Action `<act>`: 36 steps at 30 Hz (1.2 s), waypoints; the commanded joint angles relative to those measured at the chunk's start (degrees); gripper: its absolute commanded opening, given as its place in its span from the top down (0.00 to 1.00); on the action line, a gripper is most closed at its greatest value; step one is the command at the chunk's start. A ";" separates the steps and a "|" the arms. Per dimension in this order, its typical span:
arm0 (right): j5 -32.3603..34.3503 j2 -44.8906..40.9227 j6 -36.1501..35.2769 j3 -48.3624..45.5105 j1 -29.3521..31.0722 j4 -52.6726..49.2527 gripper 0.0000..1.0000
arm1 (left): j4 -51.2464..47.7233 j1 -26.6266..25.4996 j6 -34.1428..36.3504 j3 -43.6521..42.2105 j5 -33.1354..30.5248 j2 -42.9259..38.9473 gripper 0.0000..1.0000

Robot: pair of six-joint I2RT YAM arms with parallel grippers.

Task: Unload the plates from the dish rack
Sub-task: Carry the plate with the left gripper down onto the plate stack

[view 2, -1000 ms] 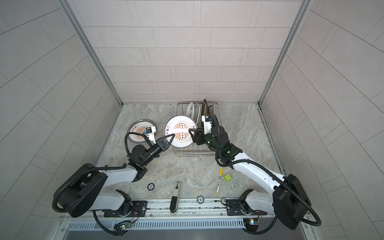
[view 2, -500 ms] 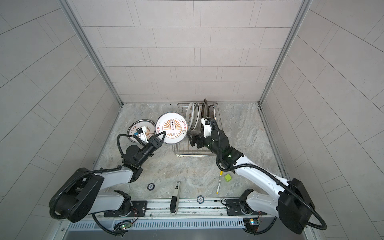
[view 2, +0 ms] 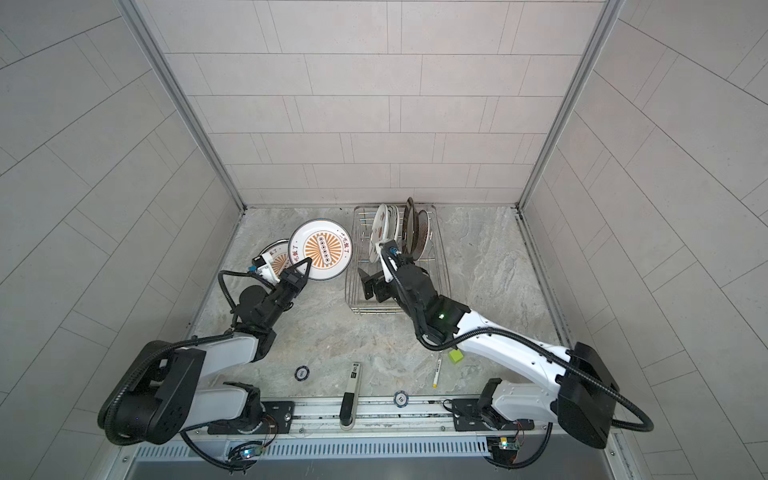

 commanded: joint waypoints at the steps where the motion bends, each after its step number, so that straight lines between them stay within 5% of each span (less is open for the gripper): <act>1: 4.13 3.47 -3.76 3.23 1.05 -2.48 0.00 | -4.93 1.64 0.67 1.93 -0.49 -3.76 1.00; 6: 0.86 7.74 -5.34 7.06 1.41 -3.25 0.01 | -17.68 2.43 4.83 3.86 -3.65 -10.89 1.00; 8: -0.09 10.34 -5.80 10.04 1.55 -5.63 0.14 | -23.95 2.93 6.29 3.89 -6.65 -14.98 1.00; 11: -2.78 13.51 -5.38 12.25 1.59 -4.88 0.14 | -27.92 4.31 6.20 2.69 -9.10 -19.58 1.00; 18: -10.69 19.52 -5.85 14.01 2.06 3.28 0.10 | -28.69 10.41 2.60 2.55 -4.14 -21.57 1.00; 36: -19.02 39.85 -7.49 36.72 3.97 -10.62 0.13 | -24.58 18.52 -3.01 -3.12 -7.90 -15.80 1.00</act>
